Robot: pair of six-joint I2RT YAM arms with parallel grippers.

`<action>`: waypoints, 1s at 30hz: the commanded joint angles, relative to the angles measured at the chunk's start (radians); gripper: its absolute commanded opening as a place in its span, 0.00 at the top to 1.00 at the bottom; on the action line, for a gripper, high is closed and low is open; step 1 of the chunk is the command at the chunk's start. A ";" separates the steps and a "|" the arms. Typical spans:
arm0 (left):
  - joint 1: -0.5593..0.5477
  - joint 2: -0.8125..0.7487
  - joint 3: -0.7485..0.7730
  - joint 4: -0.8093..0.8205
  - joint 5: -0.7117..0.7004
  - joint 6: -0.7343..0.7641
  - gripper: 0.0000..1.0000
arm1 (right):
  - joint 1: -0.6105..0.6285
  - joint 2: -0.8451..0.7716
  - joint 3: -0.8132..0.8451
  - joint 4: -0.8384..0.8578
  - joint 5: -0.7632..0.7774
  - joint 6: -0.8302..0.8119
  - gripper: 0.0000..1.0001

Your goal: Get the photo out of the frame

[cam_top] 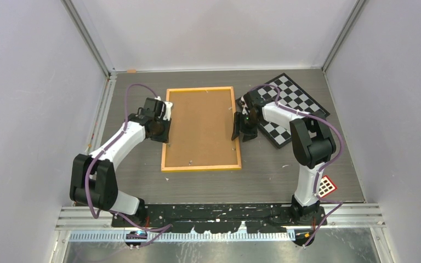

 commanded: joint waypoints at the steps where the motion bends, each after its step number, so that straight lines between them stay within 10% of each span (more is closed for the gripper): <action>1: -0.019 0.014 0.033 0.040 -0.023 0.018 1.00 | 0.005 0.024 0.024 0.011 0.008 0.005 0.43; 17: -0.028 0.025 0.015 0.088 0.127 -0.052 1.00 | 0.004 0.033 0.030 0.008 0.006 -0.003 0.47; 30: -0.011 -0.074 0.016 0.040 -0.028 -0.011 1.00 | 0.005 0.030 0.029 0.006 0.008 -0.003 0.47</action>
